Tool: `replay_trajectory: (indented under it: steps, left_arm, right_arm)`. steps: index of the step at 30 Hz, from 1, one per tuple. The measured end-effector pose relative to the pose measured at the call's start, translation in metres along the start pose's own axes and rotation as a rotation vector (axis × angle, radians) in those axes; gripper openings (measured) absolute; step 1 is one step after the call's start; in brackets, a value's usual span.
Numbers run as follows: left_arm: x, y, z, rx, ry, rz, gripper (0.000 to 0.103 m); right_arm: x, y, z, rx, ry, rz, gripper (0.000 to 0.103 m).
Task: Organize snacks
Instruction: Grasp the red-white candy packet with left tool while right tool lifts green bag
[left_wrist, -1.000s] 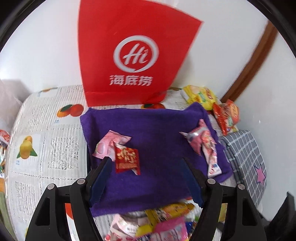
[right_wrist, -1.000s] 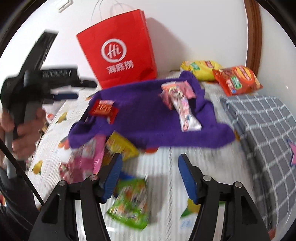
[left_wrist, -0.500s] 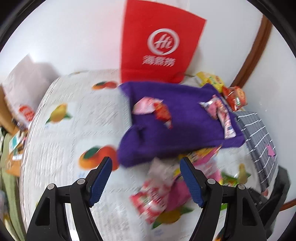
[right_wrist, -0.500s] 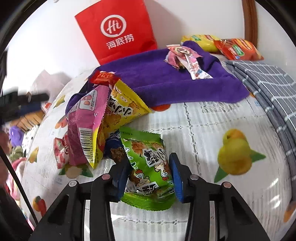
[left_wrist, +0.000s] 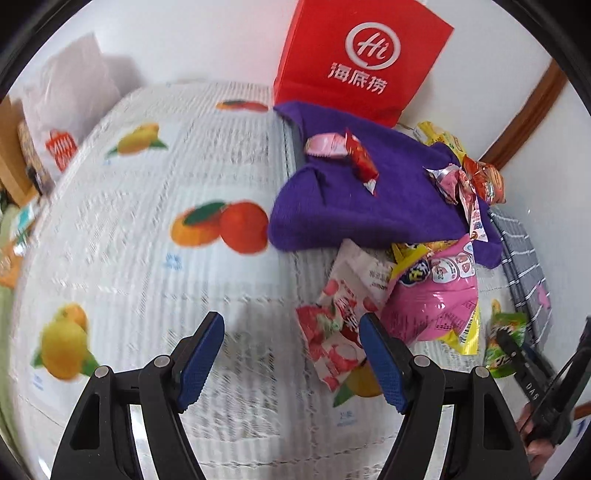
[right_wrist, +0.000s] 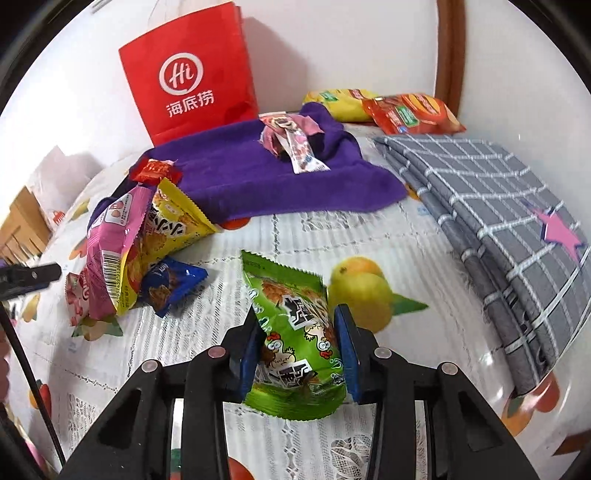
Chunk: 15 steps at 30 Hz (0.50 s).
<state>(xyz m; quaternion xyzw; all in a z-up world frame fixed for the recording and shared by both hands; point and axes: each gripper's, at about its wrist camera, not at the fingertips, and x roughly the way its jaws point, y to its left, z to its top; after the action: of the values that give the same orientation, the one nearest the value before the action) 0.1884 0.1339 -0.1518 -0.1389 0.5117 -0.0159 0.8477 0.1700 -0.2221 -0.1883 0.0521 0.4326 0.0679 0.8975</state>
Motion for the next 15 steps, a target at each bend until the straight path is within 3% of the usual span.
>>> replay_trajectory:
  steps: [4, 7, 15]
  left_arm:
    - [0.011, -0.007, -0.008, -0.012, 0.02, -0.024, 0.074]
    - [0.022, -0.014, -0.012, -0.013, 0.03, -0.041, 0.072]
    - [0.03, -0.027, -0.013, 0.017, -0.042, 0.026, 0.068]
  right_arm:
    - [0.005, 0.0, -0.004, 0.003, -0.036, 0.001, 0.04]
    - [0.016, -0.001, -0.005, 0.021, -0.017, 0.012, 0.046]
    - [0.018, 0.006, -0.002, -0.005, -0.006, -0.035, 0.048]
